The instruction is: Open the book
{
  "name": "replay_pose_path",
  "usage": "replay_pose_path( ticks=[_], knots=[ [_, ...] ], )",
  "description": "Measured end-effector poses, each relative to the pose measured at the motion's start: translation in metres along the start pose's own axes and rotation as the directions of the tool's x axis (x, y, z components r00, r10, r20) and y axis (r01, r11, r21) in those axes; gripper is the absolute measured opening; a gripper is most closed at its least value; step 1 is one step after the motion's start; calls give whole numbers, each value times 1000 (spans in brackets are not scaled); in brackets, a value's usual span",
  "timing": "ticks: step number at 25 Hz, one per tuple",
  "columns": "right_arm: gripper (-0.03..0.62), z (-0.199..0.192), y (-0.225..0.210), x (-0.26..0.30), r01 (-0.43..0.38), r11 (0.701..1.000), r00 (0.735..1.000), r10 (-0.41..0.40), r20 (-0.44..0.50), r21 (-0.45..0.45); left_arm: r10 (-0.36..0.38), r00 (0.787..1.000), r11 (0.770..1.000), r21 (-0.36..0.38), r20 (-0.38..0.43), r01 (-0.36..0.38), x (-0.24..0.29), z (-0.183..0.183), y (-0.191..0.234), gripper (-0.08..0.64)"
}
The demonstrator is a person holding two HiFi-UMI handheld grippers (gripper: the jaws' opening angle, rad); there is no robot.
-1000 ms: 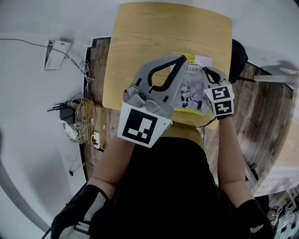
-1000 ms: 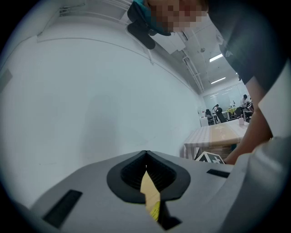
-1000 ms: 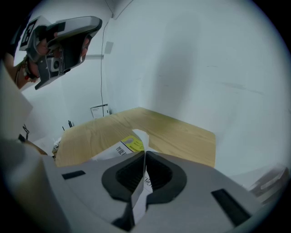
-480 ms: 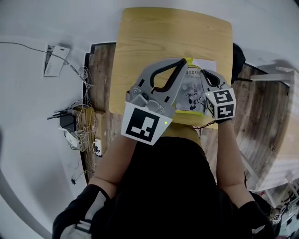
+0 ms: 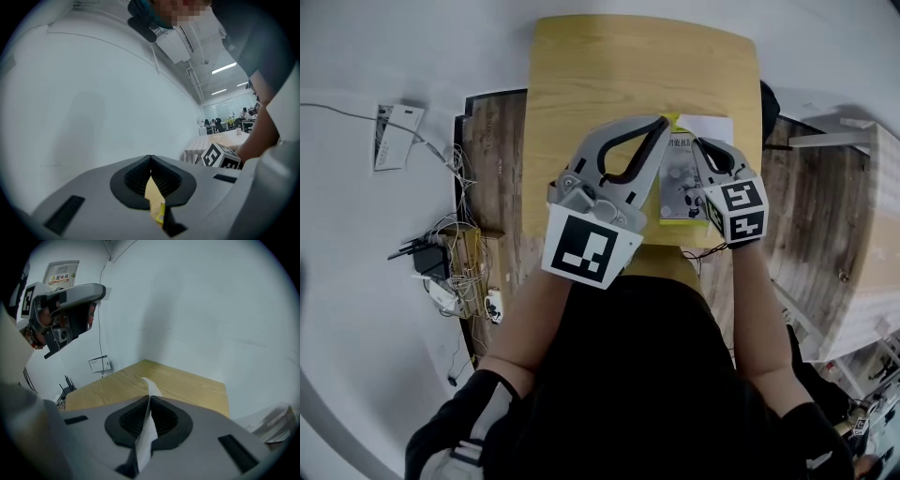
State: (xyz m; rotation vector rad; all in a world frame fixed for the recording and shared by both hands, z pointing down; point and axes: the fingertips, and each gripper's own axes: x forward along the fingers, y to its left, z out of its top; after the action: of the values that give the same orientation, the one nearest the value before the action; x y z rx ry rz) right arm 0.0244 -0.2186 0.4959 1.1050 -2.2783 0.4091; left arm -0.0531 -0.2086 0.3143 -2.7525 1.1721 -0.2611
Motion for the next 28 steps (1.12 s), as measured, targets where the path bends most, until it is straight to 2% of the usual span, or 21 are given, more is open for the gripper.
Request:
replay_pose_path(
  ticks=[5,9,20,28],
  knots=[
    [34,10,17,7,-10,1000,1000,10,2,-10,-1,1000,999,-44,1,1,-9,-9,9,8],
    [34,14,31,14,-24,1000,1000,24,-1,-5,-2,1000,999,-53,-1,2,-15,-13,17,8],
    [34,22,54,38,-46,996,999,48,-20,81,-22,1000,998,-52,6,22,-25,-20,37,6],
    [35,22,73,57,-40,991,999,44,-32,126,-49,999,994,-98,-14,48,-29,-44,46,6]
  ],
)
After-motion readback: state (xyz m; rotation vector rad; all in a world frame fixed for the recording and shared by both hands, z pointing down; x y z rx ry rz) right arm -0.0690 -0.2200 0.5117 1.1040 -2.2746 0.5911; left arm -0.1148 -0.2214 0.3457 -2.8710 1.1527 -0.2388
